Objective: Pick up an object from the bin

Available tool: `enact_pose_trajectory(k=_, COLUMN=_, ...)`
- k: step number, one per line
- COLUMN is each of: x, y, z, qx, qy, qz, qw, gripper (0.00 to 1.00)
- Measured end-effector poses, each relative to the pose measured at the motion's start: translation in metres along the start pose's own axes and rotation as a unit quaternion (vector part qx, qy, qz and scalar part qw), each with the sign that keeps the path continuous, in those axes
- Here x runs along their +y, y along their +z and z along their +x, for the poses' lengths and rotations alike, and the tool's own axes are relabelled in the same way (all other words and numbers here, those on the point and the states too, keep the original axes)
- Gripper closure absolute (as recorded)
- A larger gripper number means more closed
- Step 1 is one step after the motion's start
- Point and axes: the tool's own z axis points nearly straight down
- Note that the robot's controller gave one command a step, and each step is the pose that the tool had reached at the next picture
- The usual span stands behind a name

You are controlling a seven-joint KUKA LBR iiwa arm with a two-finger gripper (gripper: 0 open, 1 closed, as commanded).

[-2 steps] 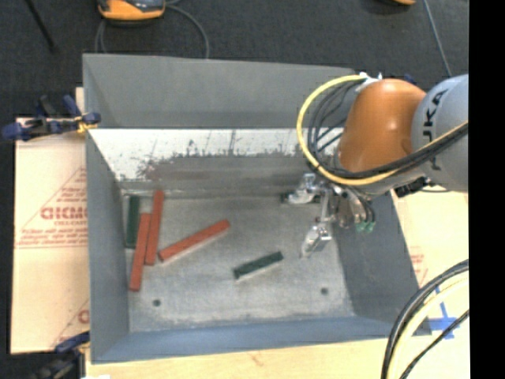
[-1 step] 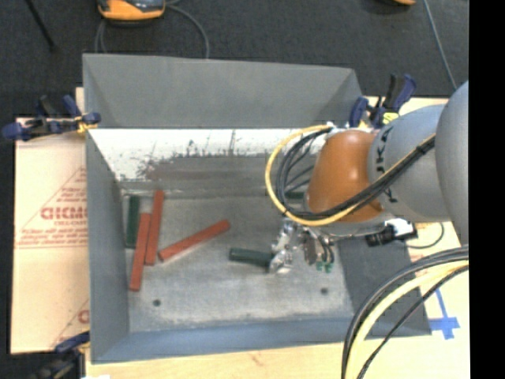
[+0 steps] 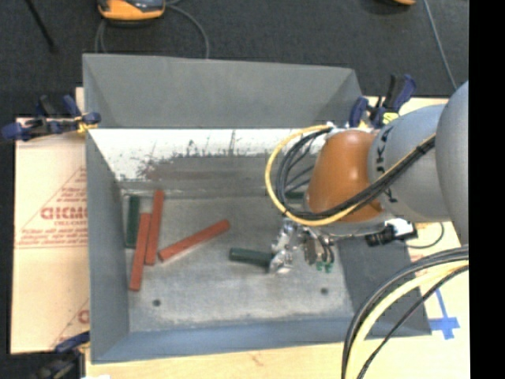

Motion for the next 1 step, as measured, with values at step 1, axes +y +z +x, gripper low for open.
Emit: enact_pose_trajectory(k=1, x=-0.0312, y=-0.1413, z=-0.0305, qx=-0.0021, qy=-0.013, qz=0.000, qw=0.9999, gripper=1.00)
